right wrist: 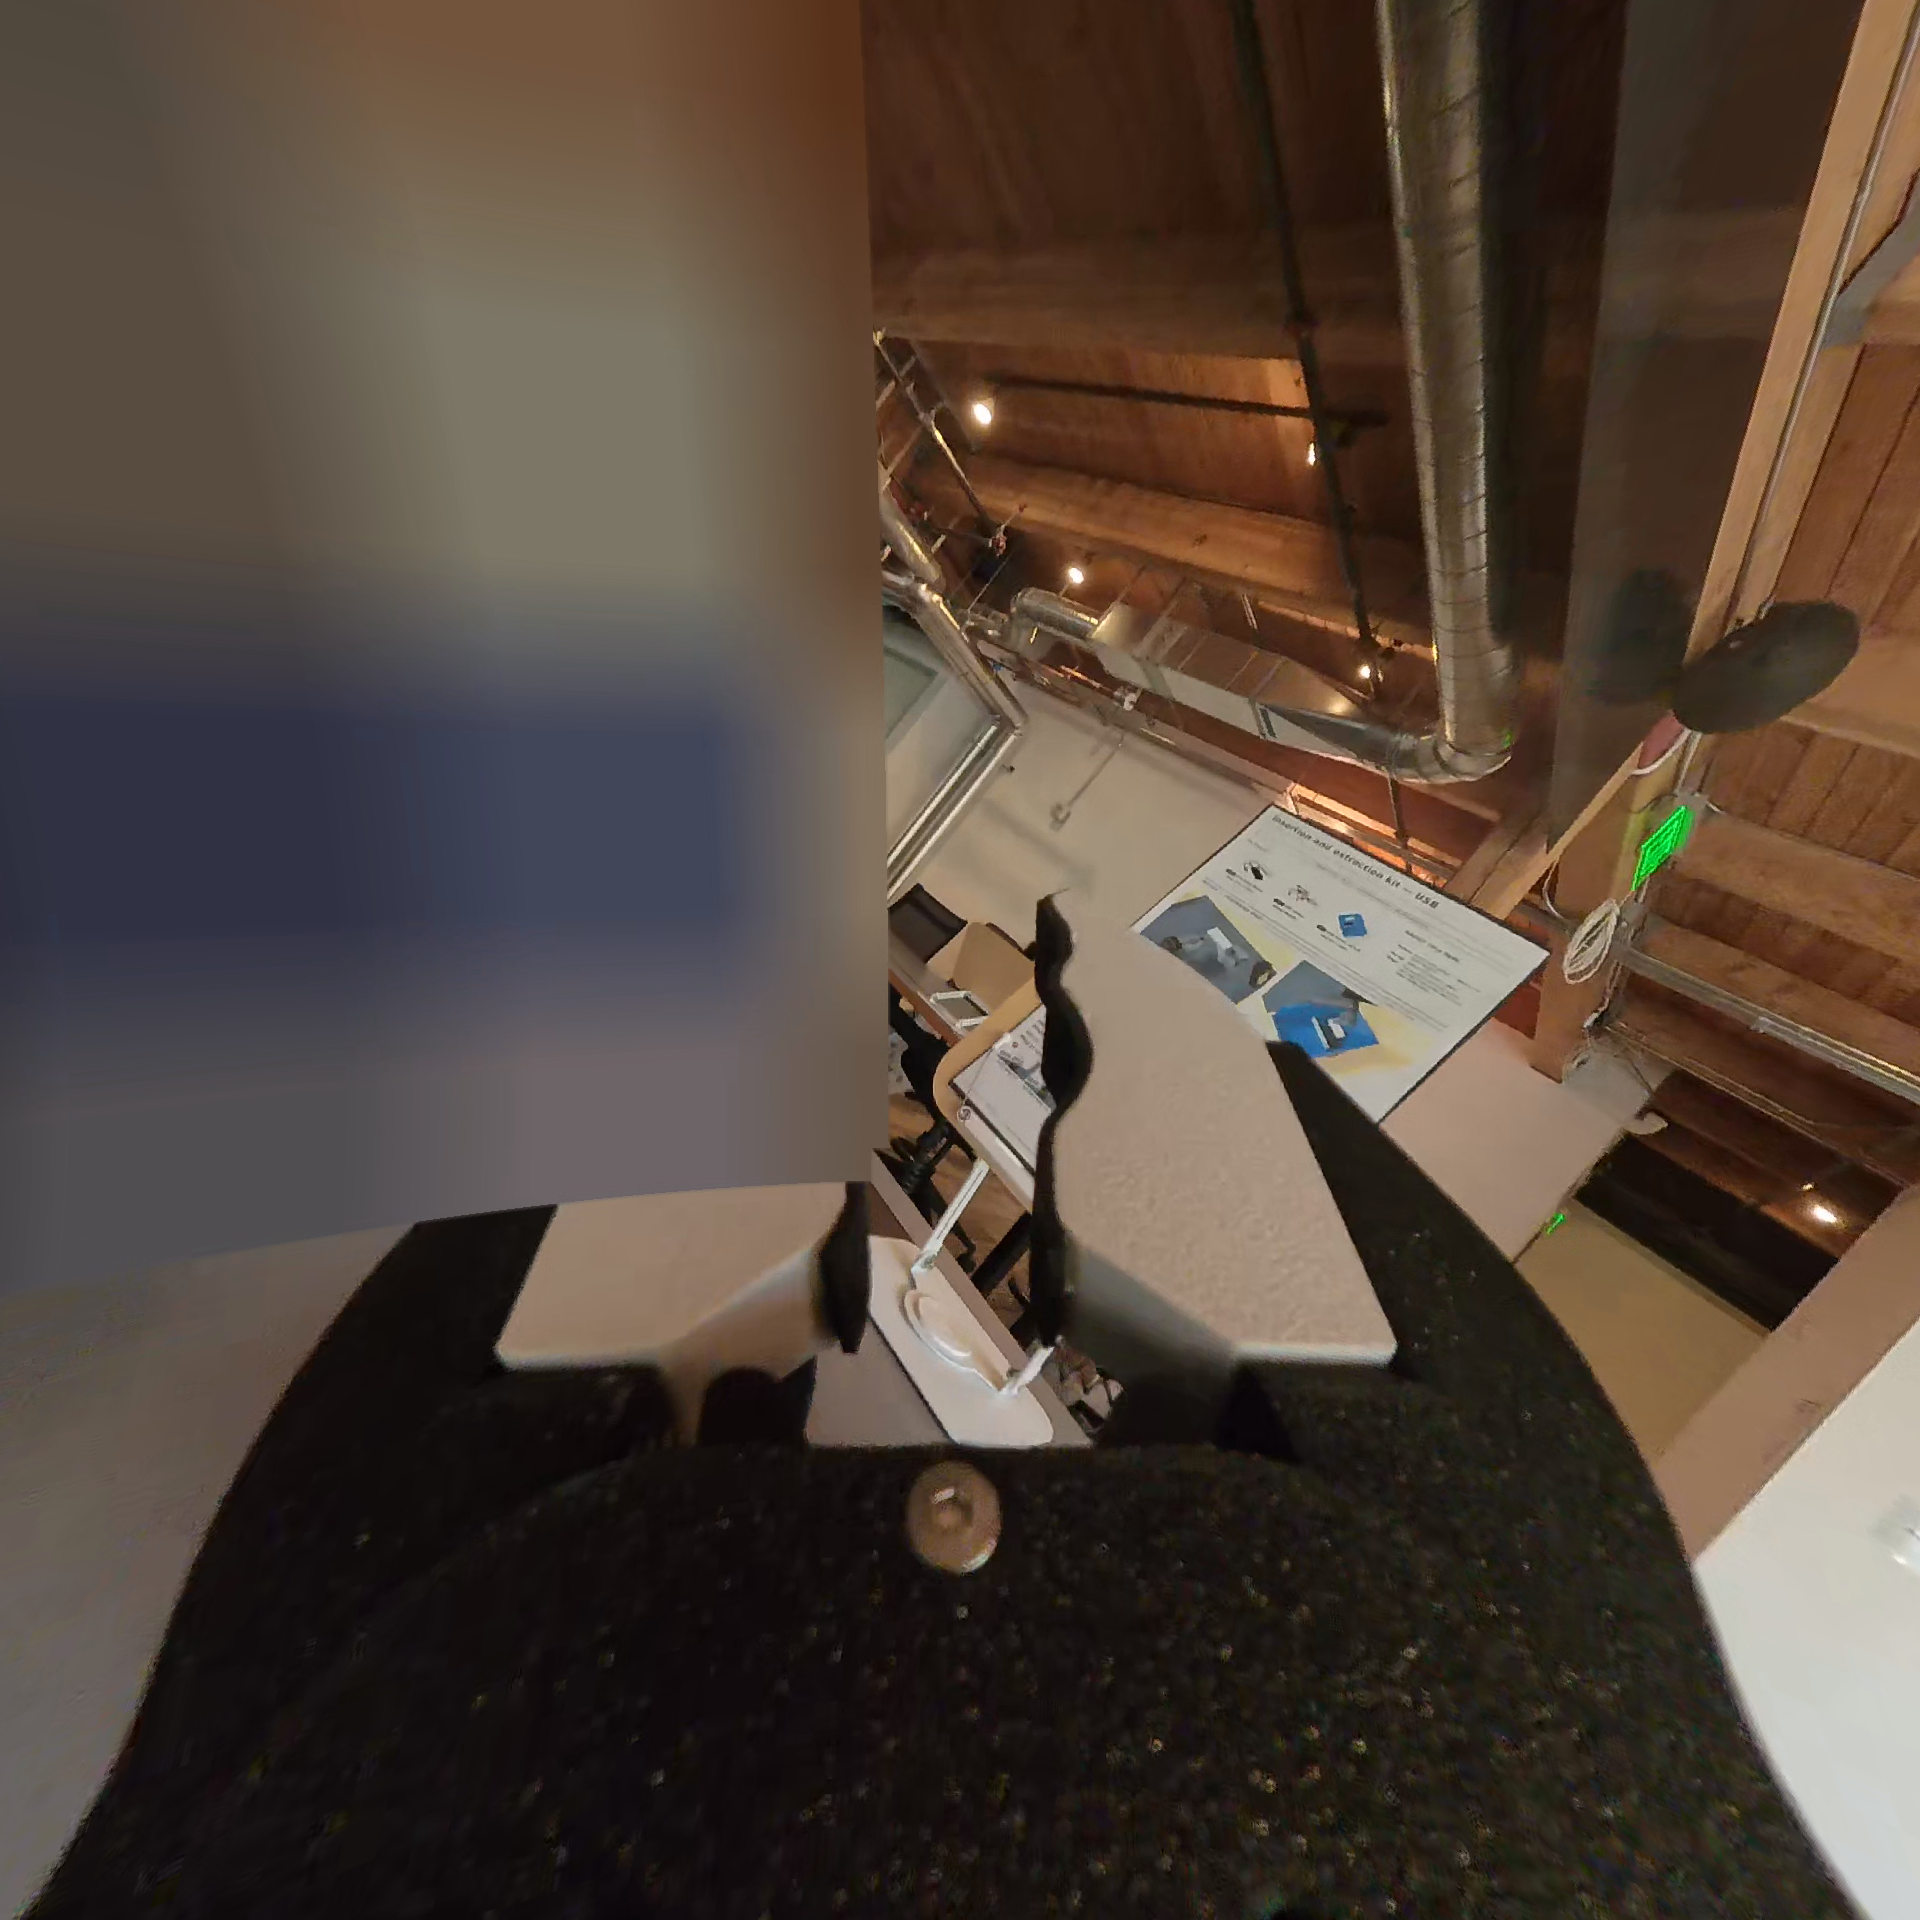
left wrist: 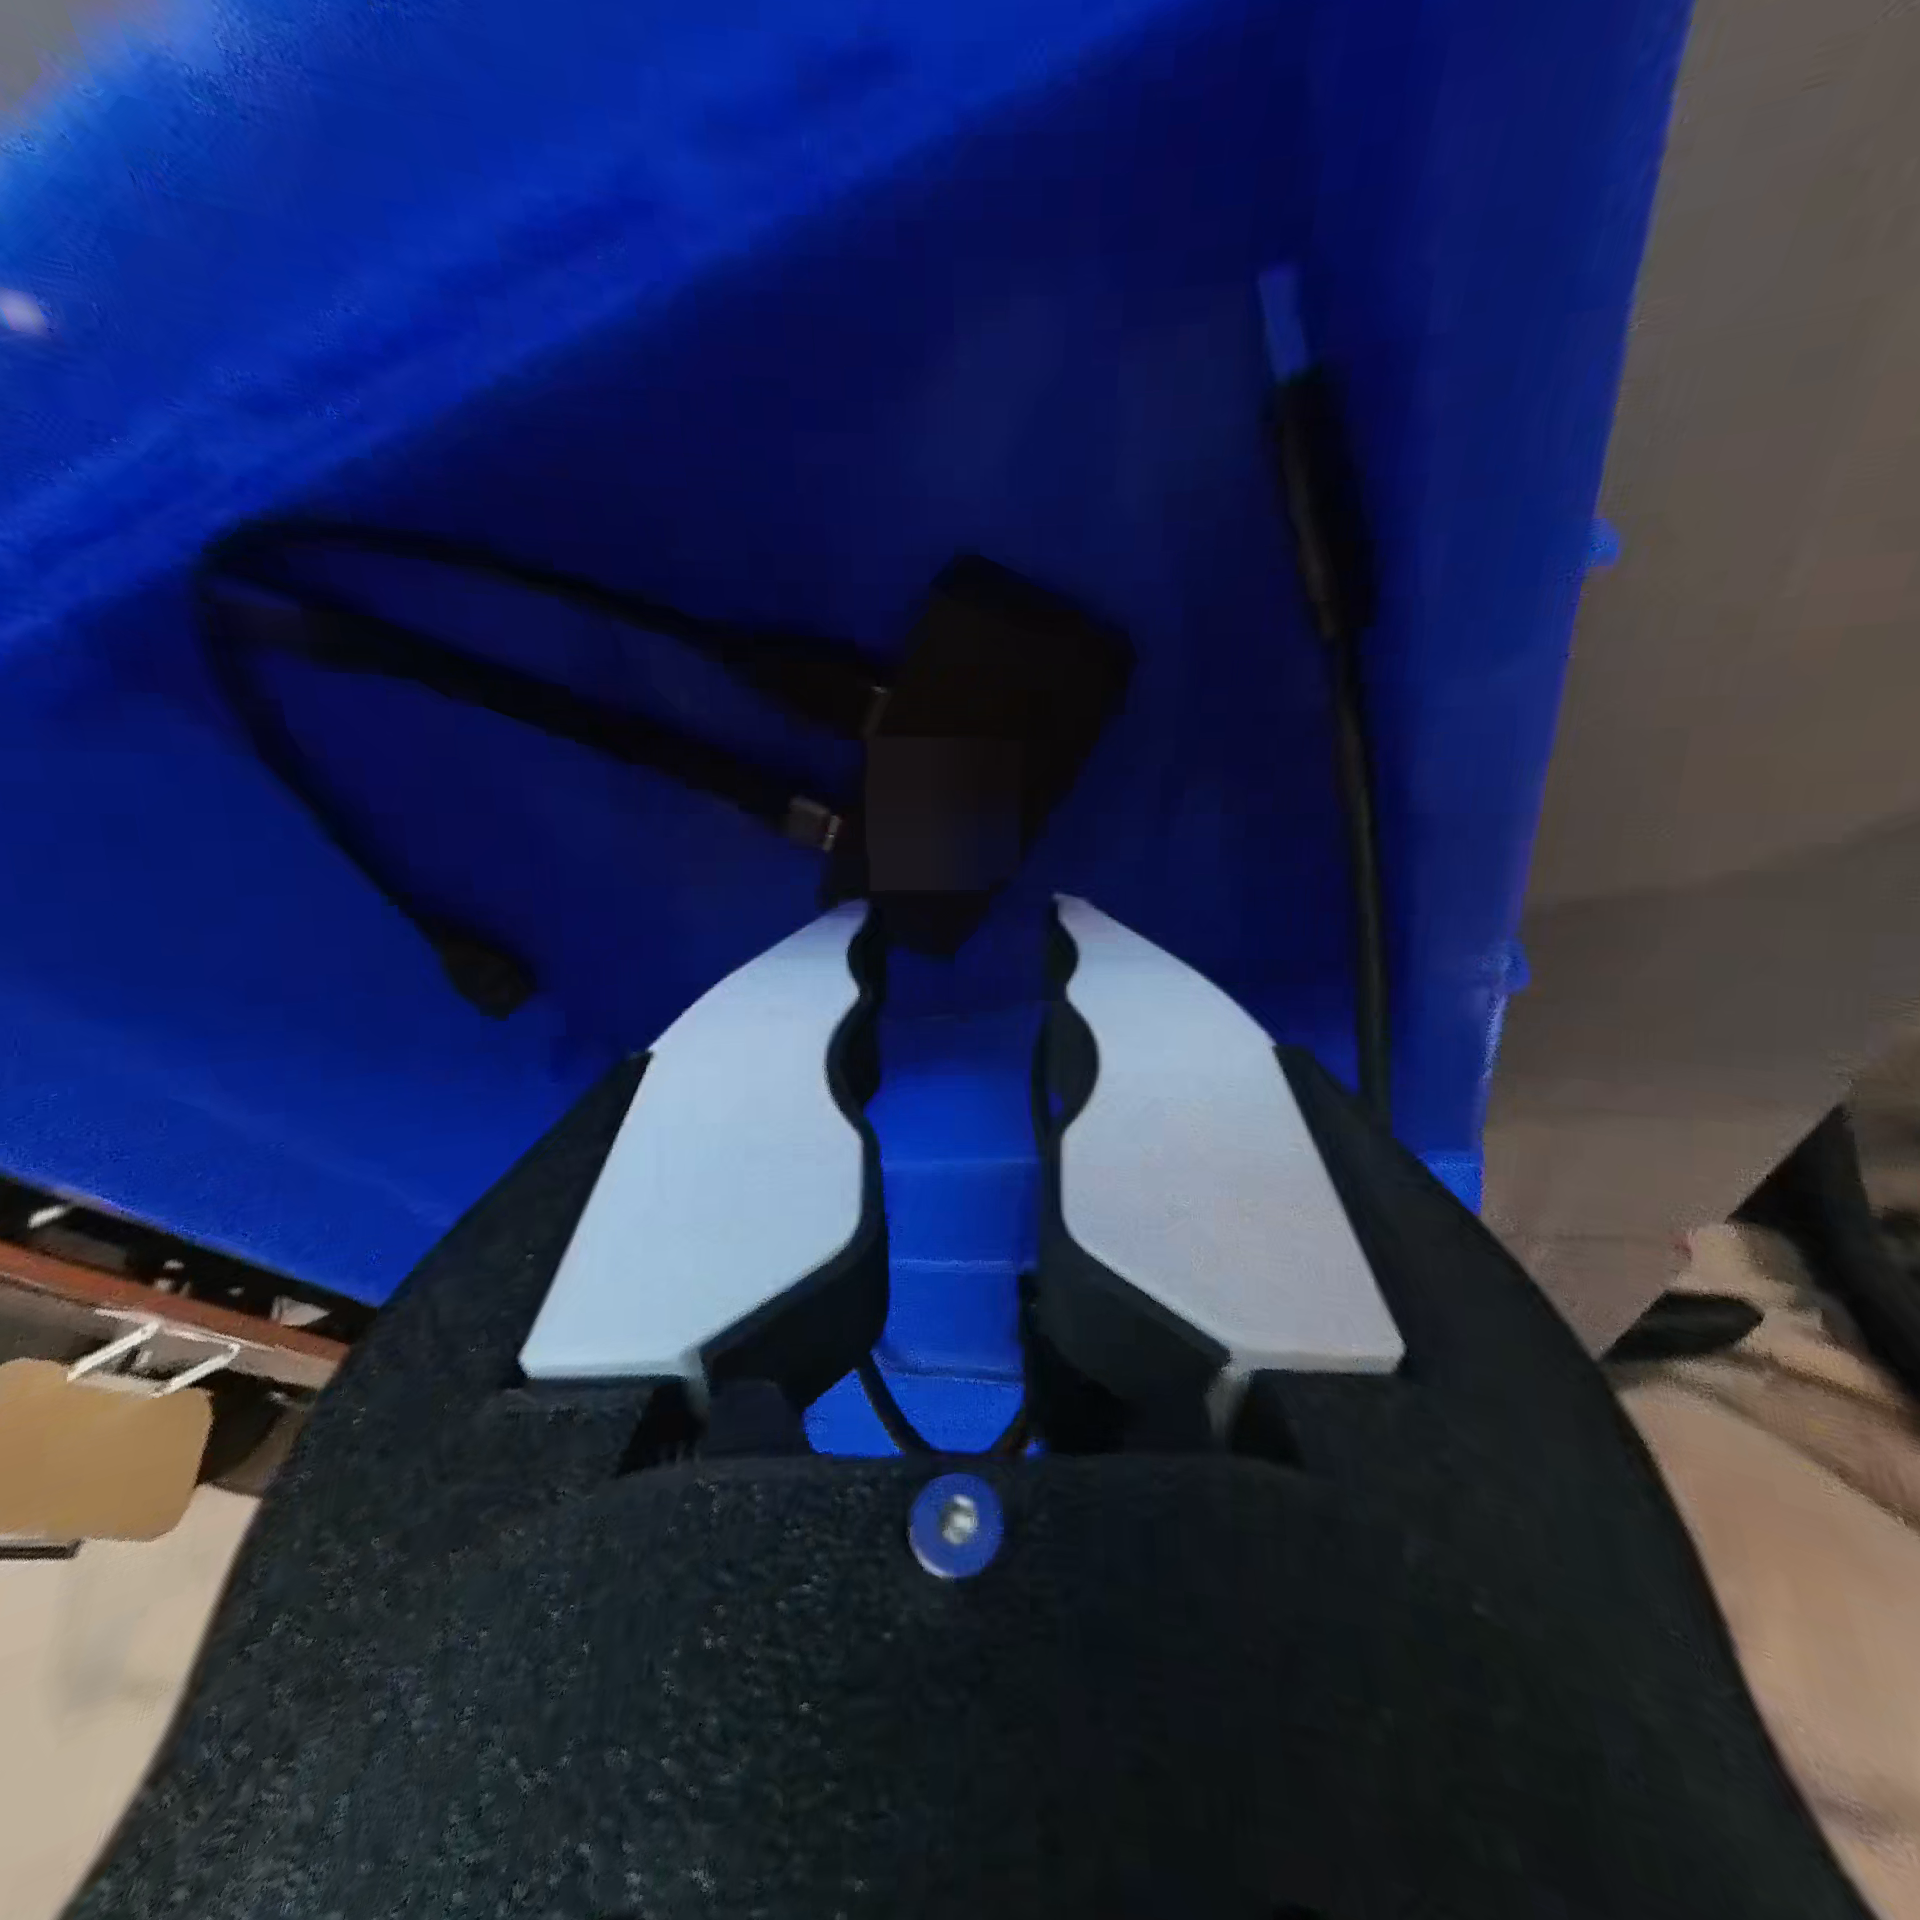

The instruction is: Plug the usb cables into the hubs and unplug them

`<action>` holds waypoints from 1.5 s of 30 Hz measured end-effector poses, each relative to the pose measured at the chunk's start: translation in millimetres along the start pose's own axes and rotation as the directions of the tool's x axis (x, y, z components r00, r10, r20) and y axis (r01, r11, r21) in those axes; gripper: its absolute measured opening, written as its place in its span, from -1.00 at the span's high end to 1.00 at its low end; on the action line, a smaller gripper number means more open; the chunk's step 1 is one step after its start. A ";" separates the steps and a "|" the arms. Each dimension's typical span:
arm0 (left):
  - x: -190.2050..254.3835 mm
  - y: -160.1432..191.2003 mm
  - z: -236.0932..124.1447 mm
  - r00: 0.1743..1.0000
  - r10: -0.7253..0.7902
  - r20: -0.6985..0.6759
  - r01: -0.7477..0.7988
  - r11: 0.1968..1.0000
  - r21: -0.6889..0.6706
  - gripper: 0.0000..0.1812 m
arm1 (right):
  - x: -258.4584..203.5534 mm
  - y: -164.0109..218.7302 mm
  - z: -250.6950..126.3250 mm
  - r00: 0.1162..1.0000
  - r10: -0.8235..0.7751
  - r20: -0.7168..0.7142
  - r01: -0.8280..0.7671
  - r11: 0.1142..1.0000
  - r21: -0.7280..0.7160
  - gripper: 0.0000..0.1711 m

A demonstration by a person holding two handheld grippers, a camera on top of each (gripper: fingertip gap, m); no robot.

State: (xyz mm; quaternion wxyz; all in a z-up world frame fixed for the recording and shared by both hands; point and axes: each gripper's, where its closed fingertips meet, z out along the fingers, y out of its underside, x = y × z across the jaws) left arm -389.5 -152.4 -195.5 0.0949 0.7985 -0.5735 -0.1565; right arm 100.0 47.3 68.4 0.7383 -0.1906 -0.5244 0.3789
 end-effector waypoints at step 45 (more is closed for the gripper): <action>-79.4 -173.6 -261.7 0.153 -0.724 0.673 -0.123 0.662 0.740 0.51 | -149.3 80.4 135.3 0.788 0.614 0.050 -0.561 0.749 -0.352 0.09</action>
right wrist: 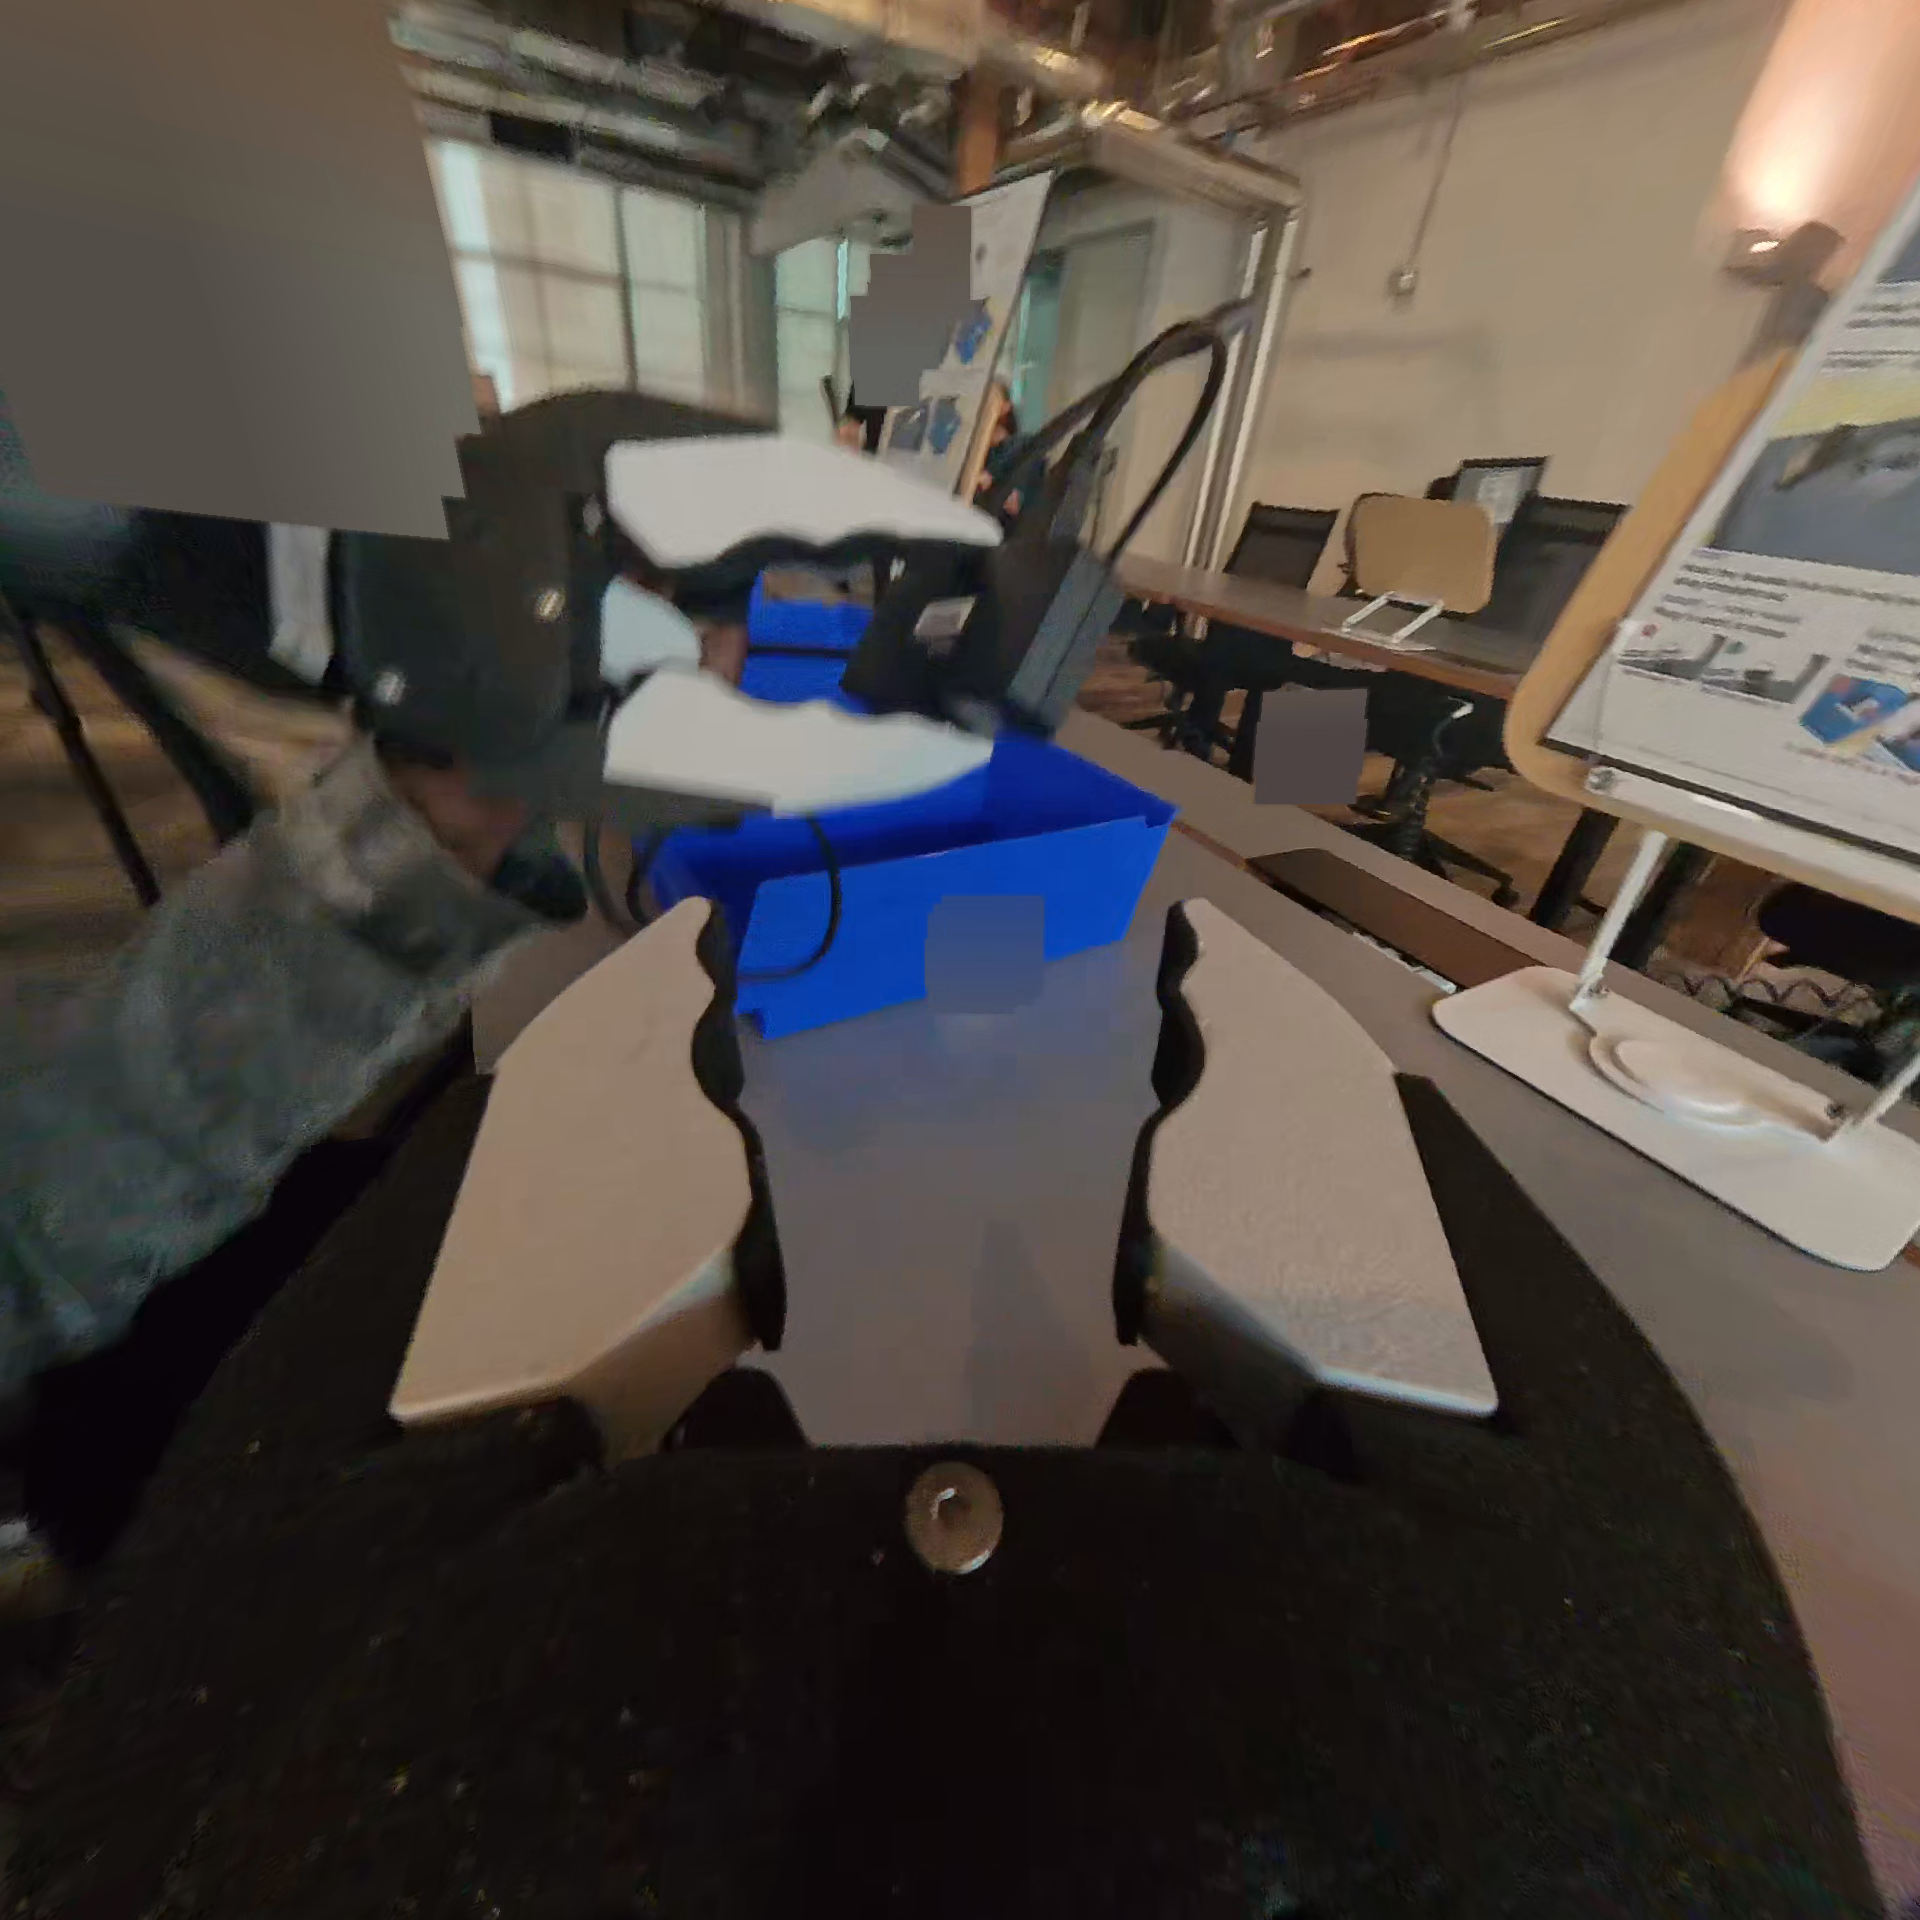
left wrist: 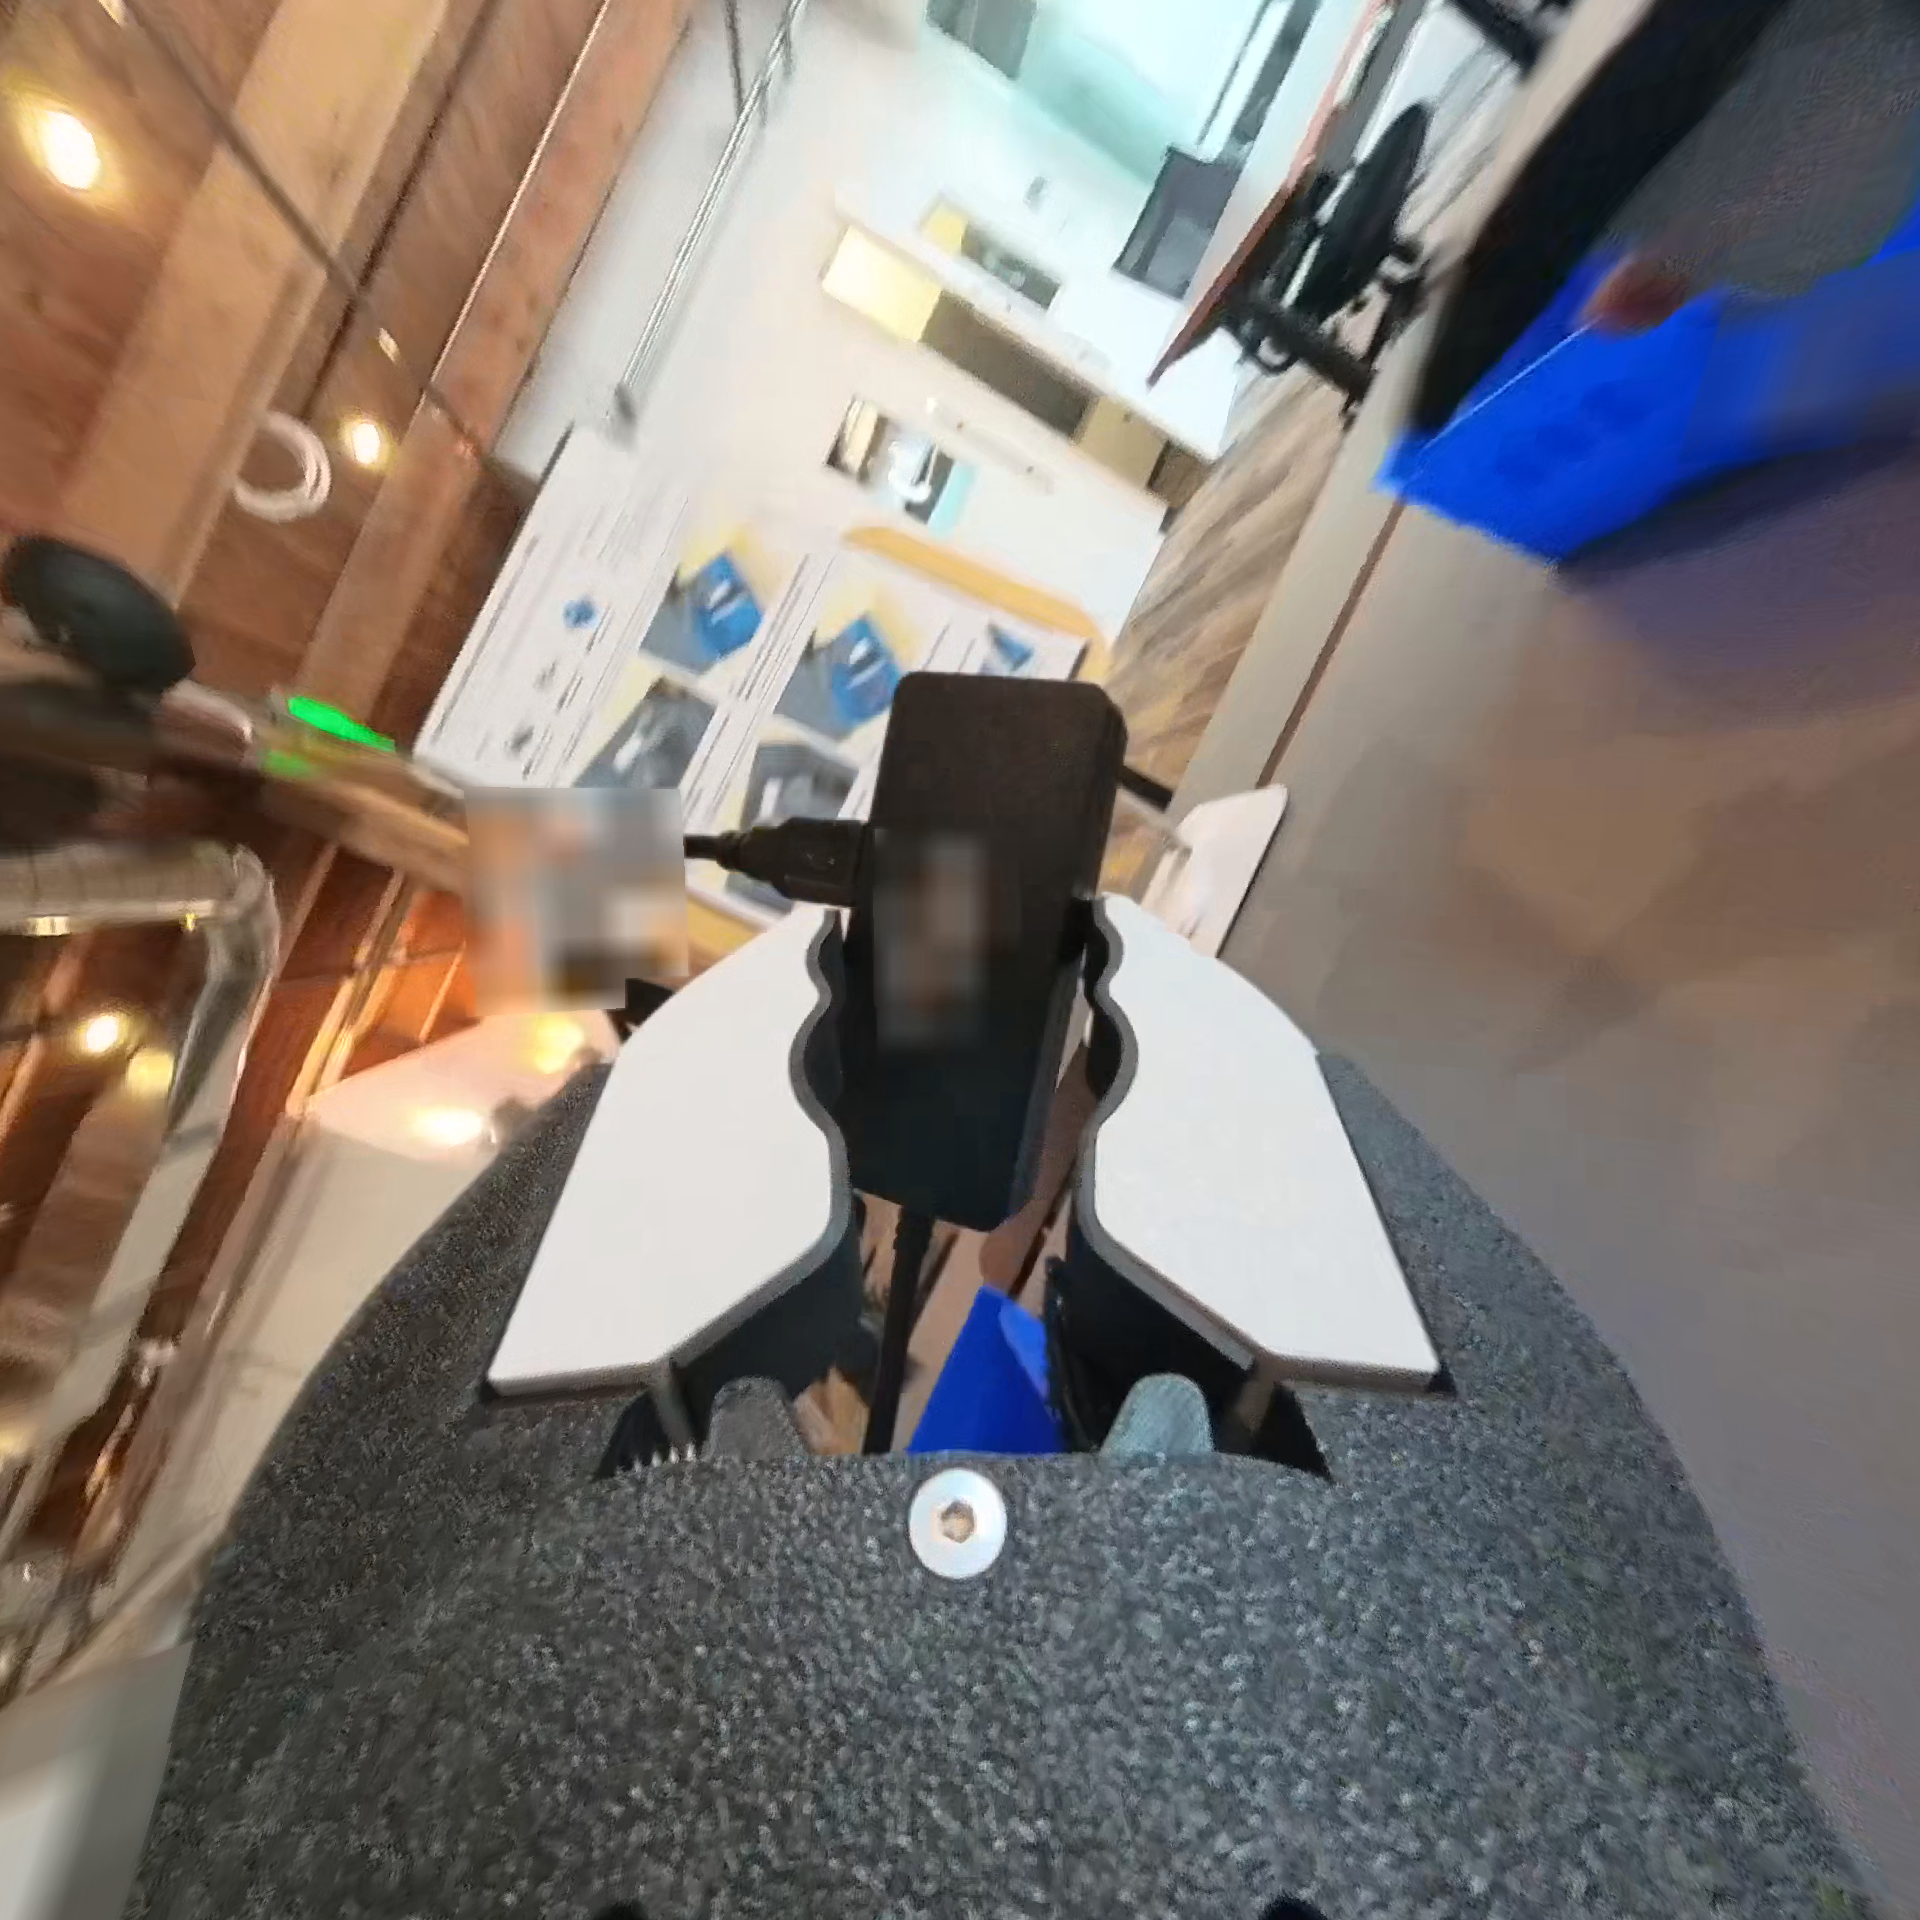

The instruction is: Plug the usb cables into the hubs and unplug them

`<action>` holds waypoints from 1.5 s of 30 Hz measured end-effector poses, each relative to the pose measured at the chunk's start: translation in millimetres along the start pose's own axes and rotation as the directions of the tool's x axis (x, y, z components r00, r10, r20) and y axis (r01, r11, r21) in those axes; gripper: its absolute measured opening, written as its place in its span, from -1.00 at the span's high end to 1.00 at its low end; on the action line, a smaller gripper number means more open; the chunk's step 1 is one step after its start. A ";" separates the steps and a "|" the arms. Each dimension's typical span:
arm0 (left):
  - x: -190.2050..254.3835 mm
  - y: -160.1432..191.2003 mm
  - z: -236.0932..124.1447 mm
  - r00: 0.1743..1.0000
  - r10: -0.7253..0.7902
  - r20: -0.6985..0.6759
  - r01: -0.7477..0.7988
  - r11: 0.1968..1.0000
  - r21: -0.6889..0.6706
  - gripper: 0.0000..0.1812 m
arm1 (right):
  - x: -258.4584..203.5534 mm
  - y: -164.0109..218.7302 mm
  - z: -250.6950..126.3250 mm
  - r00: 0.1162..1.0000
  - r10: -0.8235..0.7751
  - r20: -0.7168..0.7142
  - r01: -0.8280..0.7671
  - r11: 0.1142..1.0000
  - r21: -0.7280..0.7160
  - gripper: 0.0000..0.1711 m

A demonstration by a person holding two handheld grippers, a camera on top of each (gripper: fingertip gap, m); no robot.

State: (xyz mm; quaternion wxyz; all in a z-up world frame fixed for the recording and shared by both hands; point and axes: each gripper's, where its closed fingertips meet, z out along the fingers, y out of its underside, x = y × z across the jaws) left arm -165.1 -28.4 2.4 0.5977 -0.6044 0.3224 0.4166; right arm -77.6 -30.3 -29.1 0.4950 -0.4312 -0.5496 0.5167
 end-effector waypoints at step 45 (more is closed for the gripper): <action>39.0 -118.4 -26.6 -0.169 -0.602 -0.780 0.973 -0.230 -0.033 0.69 | 8.1 -64.2 -61.4 0.858 0.349 0.377 -0.513 0.626 0.588 0.81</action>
